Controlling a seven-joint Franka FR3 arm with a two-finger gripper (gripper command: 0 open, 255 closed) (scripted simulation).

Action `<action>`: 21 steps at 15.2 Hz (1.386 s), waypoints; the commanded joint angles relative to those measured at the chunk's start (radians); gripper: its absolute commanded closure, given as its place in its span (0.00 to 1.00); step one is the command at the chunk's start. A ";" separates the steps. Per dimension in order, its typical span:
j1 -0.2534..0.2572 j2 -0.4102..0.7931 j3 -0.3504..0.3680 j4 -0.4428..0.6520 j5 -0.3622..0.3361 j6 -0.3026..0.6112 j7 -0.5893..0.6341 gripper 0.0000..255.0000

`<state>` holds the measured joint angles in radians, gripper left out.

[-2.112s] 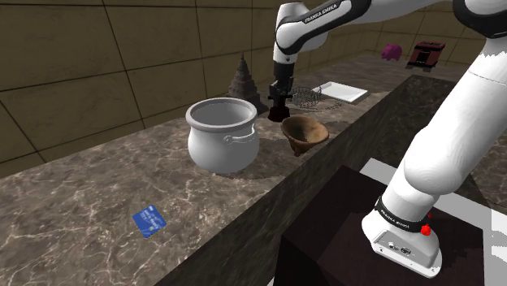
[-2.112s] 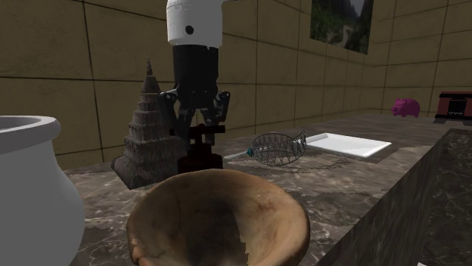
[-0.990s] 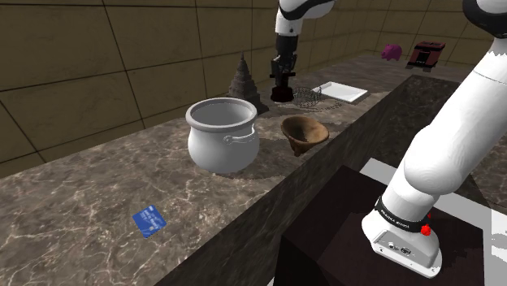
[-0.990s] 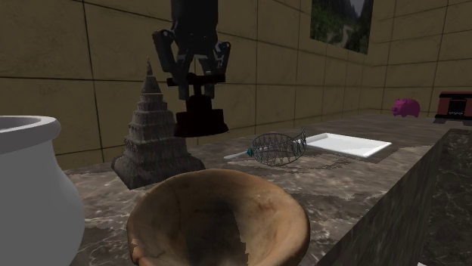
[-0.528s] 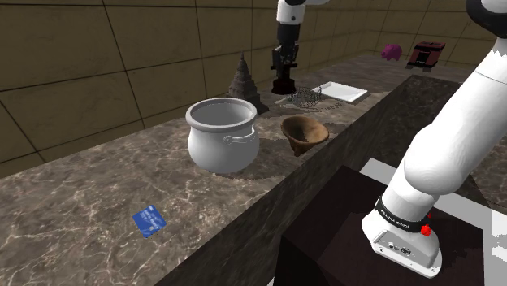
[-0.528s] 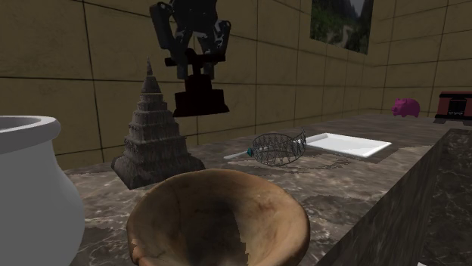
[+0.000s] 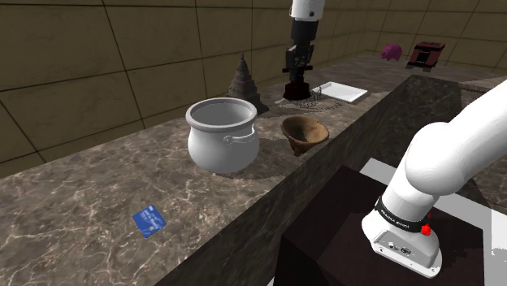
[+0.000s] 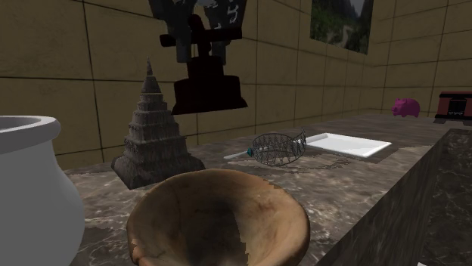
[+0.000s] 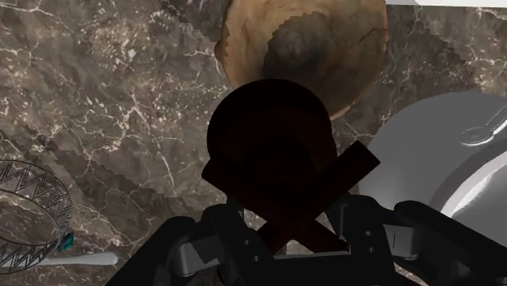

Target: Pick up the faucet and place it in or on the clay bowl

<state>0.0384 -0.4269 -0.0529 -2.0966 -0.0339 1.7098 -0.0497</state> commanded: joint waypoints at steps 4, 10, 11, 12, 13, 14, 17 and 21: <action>0.018 -0.183 0.046 -0.132 0.015 -0.052 0.059 1.00; 0.023 -0.240 0.060 -0.234 0.022 -0.008 0.075 1.00; 0.023 -0.242 0.060 -0.249 0.022 0.005 0.075 1.00; 0.023 -0.244 0.060 -0.264 0.022 0.018 0.076 1.00; 0.023 -0.246 0.060 -0.278 0.022 0.031 0.076 1.00; 0.023 -0.247 0.060 -0.292 0.022 0.044 0.076 1.00; 0.023 -0.249 0.060 -0.334 0.022 0.084 0.076 1.00; 0.024 -0.249 0.060 -0.388 0.022 0.137 0.077 1.00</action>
<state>0.0621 -0.6774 0.0071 -2.4734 -0.0115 1.8336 0.0274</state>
